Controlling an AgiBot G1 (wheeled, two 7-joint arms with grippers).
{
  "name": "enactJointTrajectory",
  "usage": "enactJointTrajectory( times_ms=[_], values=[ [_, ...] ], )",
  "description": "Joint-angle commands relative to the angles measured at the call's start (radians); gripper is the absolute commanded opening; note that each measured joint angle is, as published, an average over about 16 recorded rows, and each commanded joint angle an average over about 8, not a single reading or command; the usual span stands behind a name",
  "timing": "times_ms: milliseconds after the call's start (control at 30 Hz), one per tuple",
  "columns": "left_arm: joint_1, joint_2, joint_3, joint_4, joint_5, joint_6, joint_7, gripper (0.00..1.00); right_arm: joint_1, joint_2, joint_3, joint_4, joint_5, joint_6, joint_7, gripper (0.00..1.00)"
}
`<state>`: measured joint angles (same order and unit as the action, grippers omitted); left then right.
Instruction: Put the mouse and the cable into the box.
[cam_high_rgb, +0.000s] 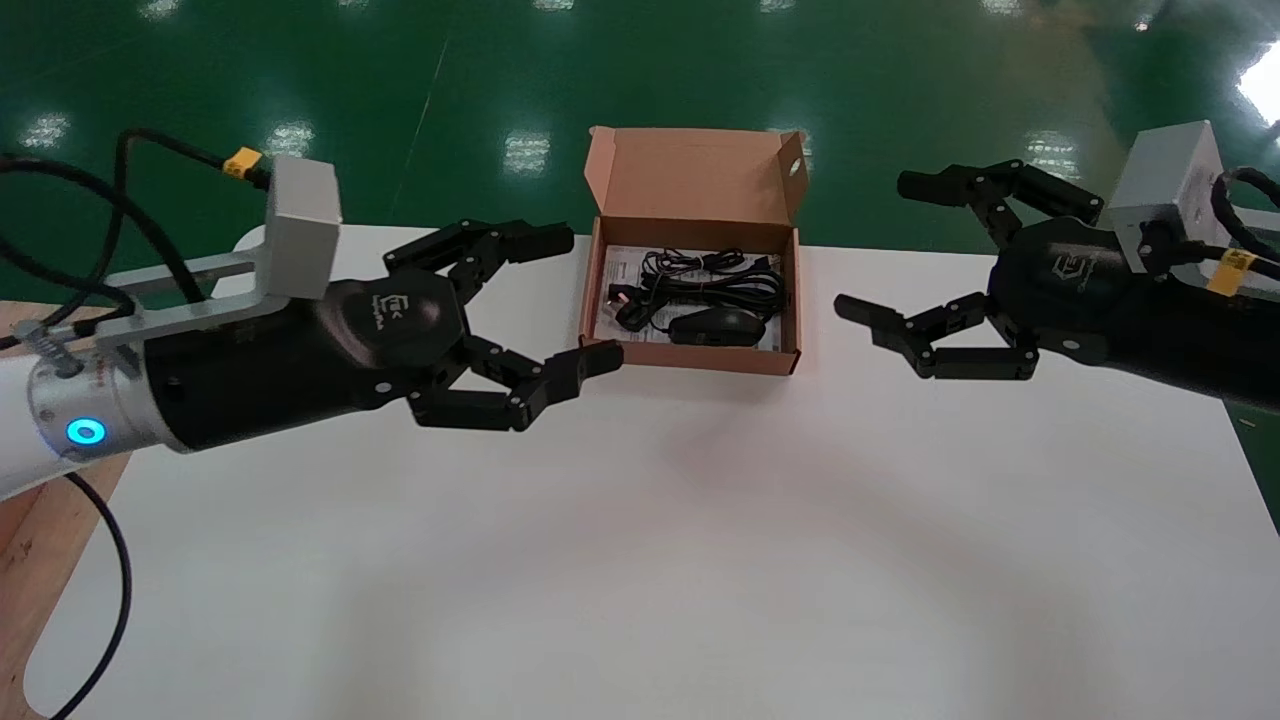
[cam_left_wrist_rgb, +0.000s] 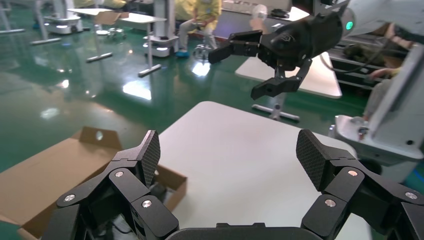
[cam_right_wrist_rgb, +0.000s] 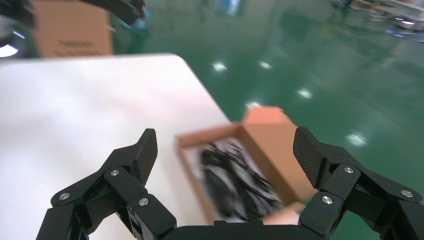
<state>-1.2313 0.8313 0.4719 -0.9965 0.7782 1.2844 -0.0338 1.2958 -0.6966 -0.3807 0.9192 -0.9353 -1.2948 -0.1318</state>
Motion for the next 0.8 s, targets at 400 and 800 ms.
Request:
enactJointTrajectory(
  times_ms=[400,800],
  values=[
    [0.116,-0.162,-0.142,-0.212,-0.035,0.156,-0.114,1.00,-0.170,0.065,0.078,0.280,0.157,-0.154,0.245,1.00],
    [0.174,-0.243,-0.213,-0.318,-0.054,0.234,-0.163,1.00,-0.243,0.090,0.107,0.407,0.225,-0.220,0.341,1.00]
  ],
)
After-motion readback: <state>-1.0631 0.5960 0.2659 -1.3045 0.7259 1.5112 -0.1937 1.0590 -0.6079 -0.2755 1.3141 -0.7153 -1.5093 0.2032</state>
